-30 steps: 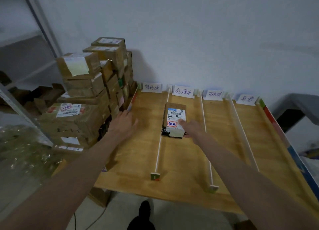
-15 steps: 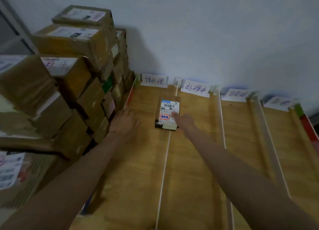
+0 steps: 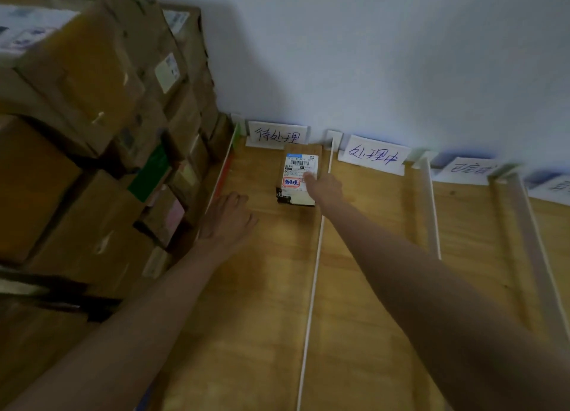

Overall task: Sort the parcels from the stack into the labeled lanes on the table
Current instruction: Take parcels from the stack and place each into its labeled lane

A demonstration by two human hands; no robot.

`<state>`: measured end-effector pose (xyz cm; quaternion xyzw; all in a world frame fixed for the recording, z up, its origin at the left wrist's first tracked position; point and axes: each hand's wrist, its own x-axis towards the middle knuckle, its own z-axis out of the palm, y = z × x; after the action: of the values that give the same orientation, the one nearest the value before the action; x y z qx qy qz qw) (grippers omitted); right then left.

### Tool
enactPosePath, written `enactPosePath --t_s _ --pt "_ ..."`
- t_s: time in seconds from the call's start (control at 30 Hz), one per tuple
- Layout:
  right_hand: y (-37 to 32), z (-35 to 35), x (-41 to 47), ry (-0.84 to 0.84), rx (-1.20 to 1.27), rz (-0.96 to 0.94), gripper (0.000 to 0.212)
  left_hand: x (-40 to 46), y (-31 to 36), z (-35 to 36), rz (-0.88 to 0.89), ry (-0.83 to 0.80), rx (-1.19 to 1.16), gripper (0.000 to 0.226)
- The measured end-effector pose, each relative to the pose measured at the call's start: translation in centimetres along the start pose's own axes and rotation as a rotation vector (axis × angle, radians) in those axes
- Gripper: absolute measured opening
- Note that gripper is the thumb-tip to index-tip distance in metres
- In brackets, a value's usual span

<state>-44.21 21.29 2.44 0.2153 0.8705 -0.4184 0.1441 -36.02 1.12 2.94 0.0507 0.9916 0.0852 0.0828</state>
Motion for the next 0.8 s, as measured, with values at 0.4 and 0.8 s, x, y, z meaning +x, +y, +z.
enactPosePath --t_s 0.4,0.8 --pt "0.0 1.8 3.0 0.006 -0.099 0.051 0.039 1.4 -1.8 1.3 -0.021 -0.008 -0.025 0.05" --pt "3.3 -6.9 -13.0 0.167 -0.43 -0.319 0.04 -8.3 3.5 -5.5 0.035 0.031 0.068 0.041"
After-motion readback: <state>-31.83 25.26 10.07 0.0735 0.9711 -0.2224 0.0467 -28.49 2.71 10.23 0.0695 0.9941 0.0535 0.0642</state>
